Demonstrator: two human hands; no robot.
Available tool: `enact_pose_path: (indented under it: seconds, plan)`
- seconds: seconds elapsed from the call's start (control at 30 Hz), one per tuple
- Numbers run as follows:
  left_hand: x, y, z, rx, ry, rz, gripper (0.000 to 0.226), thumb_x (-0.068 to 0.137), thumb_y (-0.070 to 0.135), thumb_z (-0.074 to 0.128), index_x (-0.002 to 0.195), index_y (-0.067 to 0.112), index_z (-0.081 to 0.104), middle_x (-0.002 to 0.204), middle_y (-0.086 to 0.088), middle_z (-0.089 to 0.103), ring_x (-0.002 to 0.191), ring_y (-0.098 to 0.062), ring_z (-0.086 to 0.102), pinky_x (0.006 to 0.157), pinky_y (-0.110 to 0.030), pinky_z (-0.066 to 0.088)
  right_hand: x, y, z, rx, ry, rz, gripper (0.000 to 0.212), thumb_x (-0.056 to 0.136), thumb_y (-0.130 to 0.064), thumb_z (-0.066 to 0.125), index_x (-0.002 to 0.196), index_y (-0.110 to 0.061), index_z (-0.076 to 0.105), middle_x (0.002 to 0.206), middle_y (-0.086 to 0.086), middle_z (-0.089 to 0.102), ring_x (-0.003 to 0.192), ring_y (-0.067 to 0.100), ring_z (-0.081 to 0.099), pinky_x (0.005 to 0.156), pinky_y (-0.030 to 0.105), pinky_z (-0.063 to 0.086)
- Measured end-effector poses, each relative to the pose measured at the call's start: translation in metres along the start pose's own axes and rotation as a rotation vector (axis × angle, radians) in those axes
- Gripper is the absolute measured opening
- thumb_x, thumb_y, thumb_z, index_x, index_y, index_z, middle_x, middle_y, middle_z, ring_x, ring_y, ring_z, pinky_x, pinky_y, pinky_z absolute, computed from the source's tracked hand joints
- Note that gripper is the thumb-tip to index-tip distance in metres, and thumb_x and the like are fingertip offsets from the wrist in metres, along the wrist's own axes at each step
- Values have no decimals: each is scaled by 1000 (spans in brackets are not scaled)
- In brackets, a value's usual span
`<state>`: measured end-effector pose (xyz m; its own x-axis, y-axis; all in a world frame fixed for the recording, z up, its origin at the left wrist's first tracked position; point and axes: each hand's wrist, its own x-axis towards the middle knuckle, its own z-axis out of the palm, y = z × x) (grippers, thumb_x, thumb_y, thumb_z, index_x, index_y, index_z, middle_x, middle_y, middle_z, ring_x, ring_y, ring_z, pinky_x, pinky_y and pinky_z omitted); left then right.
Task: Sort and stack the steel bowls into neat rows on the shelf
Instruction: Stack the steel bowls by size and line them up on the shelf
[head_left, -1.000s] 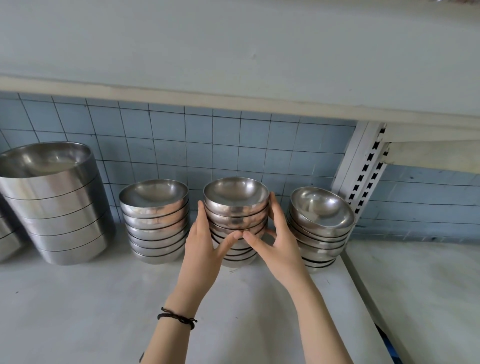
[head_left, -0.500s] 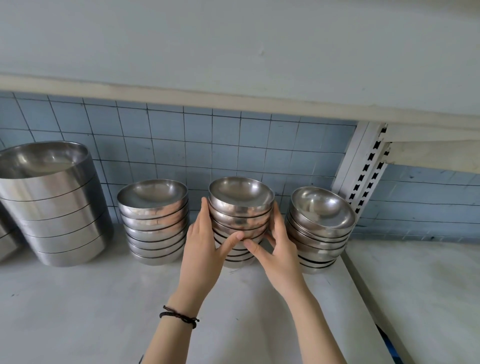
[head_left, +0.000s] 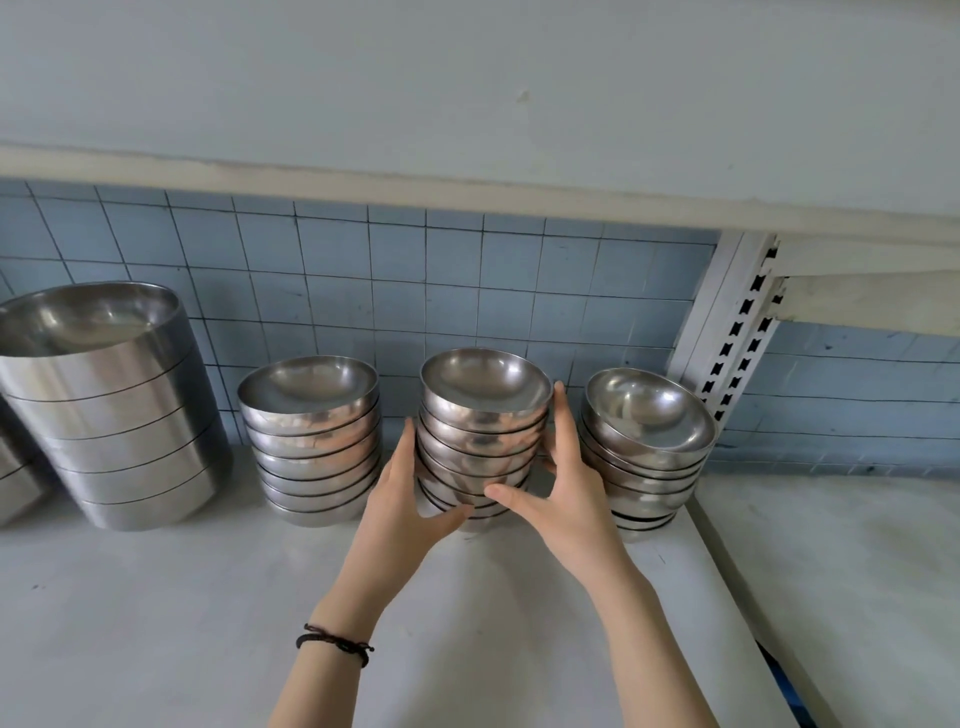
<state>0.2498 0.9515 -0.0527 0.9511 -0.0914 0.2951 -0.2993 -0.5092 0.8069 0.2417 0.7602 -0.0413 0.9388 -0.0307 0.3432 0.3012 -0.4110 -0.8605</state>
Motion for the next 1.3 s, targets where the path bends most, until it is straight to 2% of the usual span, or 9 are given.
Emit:
enact_pose_path:
  seconds: [0.2,0.6,0.7,0.83,0.87,0.93,1.0,1.13,1.3]
  plan:
    - [-4,0,10,-9,61,-49,111,69,41,82,153,26,11,149,5,40,134,-6,36,100,-12,26,6,-3,-5,-79,-36,-8,119,72,-32,86,138,-69,-5,108,-67,35,103,-38,38,80,-10,29]
    - [-9,11,14,39,83,-28,114,72,40,80,153,15,4,146,-3,44,131,-19,42,94,-15,30,-2,2,1,-60,-17,1,113,77,-38,81,139,-67,-9,116,-65,32,111,-35,35,85,-8,29]
    - [-8,9,11,3,54,-29,117,69,45,80,154,18,3,151,5,35,137,-9,32,100,-14,25,-6,2,1,-59,-44,-9,112,78,-38,80,144,-61,-7,129,-59,30,121,-29,34,92,-6,28]
    - [-3,6,3,-71,29,-22,124,60,56,76,153,18,3,153,16,17,132,14,10,96,8,9,-14,4,-3,-52,-103,5,121,72,-37,84,148,-56,-9,153,-33,25,139,-15,25,110,9,26]
    - [0,7,2,-92,12,-11,124,59,57,75,153,19,4,157,14,14,136,12,9,99,7,9,-15,4,-3,-47,-112,14,123,72,-36,84,147,-56,-11,155,-29,25,140,-14,23,112,13,24]
    - [5,7,2,-144,-34,5,124,60,50,82,154,19,6,158,9,23,143,2,18,114,-12,19,-16,4,-2,-41,-118,31,126,71,-39,85,147,-54,-13,155,-26,26,139,-14,24,112,15,24]
    - [8,8,5,-158,-29,-9,124,61,39,88,153,20,7,153,9,33,142,-4,28,117,-31,28,-14,5,1,-46,-112,43,127,69,-44,85,147,-52,-14,152,-25,31,132,-21,28,105,5,25]
    - [8,8,10,-120,42,-24,128,60,39,88,154,23,3,152,8,35,139,-2,29,113,-24,29,-11,12,9,-76,-43,23,124,70,-42,86,143,-55,-13,132,-42,34,110,-37,33,87,-8,27]
    - [7,7,12,-144,51,-9,127,59,48,84,154,20,5,153,3,35,142,-10,30,115,-35,31,-9,21,11,-74,-10,62,127,67,-46,87,149,-48,-10,108,-59,38,105,-38,37,81,-9,29]
